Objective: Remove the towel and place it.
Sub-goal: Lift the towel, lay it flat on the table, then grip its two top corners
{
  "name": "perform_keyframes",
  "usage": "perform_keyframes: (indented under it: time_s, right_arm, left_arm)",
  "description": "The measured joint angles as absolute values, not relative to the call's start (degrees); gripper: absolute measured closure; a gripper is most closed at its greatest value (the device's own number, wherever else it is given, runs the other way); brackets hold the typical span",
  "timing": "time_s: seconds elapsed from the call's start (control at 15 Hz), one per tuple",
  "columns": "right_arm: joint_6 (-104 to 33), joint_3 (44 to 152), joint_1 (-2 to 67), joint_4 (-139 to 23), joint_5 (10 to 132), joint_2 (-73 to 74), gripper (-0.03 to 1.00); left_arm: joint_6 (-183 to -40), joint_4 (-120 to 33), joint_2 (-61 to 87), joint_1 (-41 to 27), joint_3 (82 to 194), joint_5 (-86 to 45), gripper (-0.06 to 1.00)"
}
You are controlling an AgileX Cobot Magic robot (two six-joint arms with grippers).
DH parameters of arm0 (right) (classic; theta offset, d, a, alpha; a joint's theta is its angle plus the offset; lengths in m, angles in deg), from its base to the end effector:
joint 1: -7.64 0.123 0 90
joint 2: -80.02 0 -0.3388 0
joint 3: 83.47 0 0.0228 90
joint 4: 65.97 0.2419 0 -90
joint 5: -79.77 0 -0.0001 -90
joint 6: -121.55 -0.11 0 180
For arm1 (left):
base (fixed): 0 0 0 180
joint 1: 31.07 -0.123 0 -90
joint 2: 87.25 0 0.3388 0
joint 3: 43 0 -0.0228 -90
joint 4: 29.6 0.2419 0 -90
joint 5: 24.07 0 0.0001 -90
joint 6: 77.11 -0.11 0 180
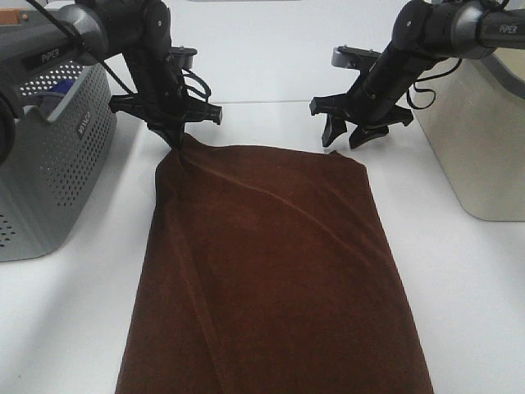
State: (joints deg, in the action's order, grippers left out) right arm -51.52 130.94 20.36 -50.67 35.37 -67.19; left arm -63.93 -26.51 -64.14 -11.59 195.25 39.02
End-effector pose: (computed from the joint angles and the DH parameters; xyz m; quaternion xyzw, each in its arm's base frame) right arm 0.5420 0.1432 0.1348 -0.0921 0.9701 0.1199 0.1901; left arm 0.5567 -0.1913 0.1378 0.0625 0.9850 -0.0200 0.1595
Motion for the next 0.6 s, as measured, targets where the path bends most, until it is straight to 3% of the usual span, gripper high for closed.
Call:
perform_keyframes:
  time_s: [0.6]
  right_arm:
    - [-49.11,130.94,20.36,-51.30,36.69,-67.19,0.47]
  left_arm:
    - [-63.93,-26.51,-64.14,-11.42,195.25,38.50,0.93]
